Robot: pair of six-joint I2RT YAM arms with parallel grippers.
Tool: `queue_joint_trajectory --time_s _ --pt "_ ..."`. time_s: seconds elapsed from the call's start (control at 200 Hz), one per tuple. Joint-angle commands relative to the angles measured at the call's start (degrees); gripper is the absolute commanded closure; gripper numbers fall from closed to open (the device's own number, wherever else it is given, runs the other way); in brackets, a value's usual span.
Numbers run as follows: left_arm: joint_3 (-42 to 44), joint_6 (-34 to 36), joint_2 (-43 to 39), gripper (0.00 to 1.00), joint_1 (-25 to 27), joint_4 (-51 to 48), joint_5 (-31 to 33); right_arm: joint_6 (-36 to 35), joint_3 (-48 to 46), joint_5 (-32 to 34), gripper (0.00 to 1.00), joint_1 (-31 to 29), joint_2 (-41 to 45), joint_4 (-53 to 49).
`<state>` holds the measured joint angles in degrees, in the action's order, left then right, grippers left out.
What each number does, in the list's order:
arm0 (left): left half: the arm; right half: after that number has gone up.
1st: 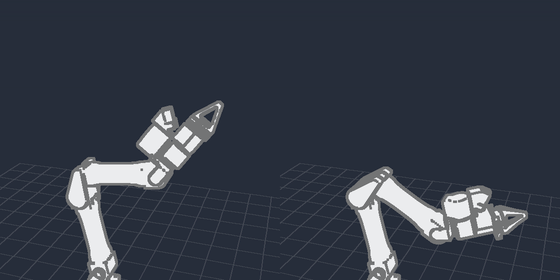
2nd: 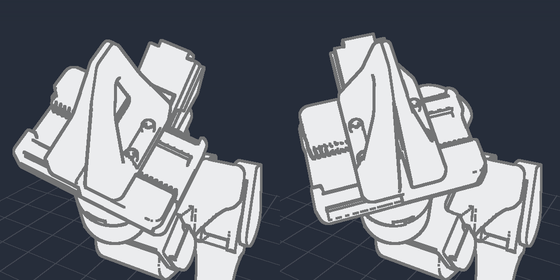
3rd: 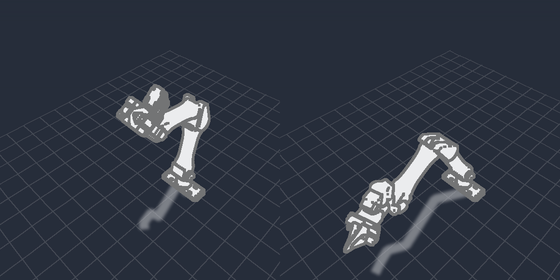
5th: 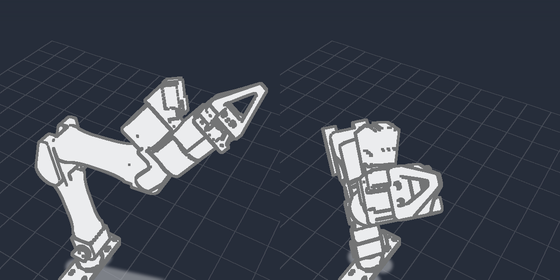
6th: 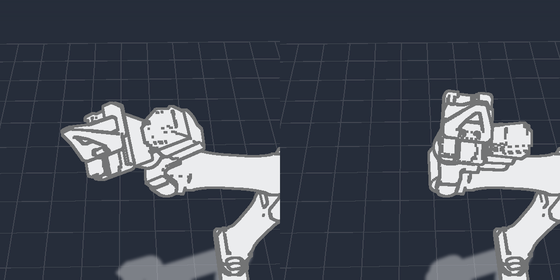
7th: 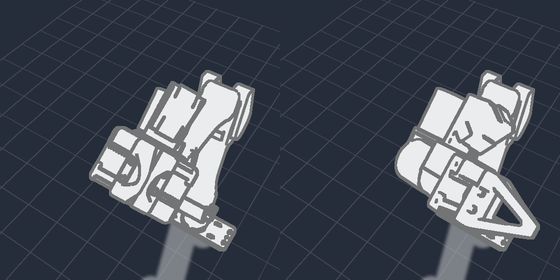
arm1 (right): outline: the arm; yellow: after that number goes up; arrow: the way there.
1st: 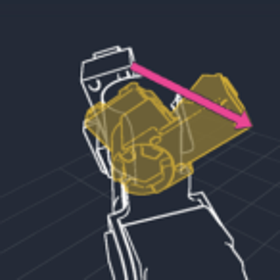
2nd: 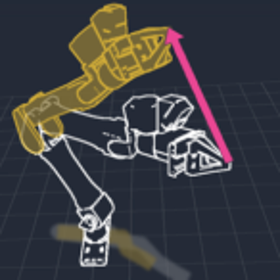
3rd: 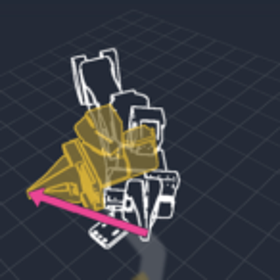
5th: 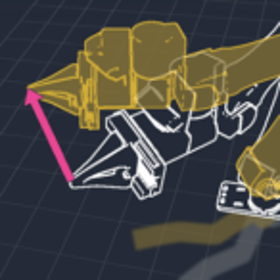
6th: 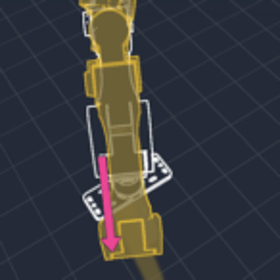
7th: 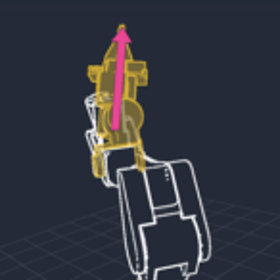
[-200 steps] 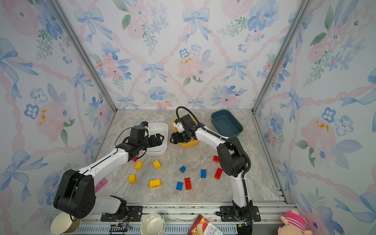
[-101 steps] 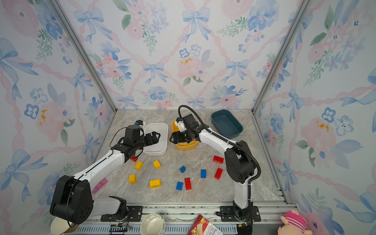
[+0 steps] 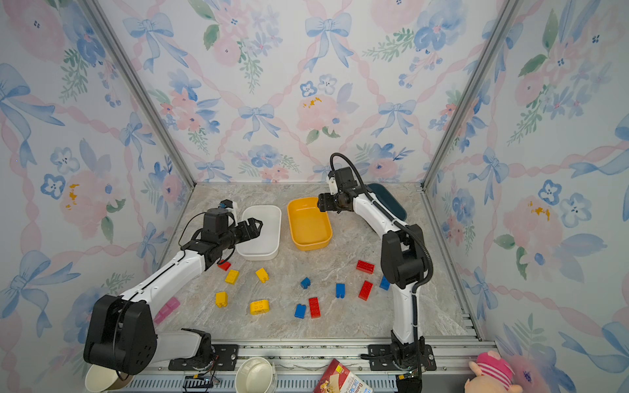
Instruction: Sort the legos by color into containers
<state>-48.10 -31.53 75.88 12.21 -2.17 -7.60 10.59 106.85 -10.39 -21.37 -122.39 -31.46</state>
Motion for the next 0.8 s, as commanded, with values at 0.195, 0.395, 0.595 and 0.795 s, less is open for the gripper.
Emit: queue_joint_trajectory --time_s 0.195,0.395,0.595,0.795 --pt "2.1 1.1 -2.2 0.10 -1.0 1.4 -1.2 -0.2 6.9 -2.4 0.37 0.1 -9.2 -3.2" --pt "2.7 1.3 -2.5 0.10 -1.6 1.7 -1.4 0.4 3.8 -2.4 0.46 -0.9 -8.6 -1.6" --pt "2.9 1.2 -2.1 0.10 -2.0 2.2 -1.9 1.3 -1.7 -1.9 0.53 -2.0 -5.6 1.4" --pt "2.9 1.4 -2.3 0.10 -2.3 2.4 -2.2 1.2 -4.0 -0.2 0.59 -3.5 -3.7 1.9"
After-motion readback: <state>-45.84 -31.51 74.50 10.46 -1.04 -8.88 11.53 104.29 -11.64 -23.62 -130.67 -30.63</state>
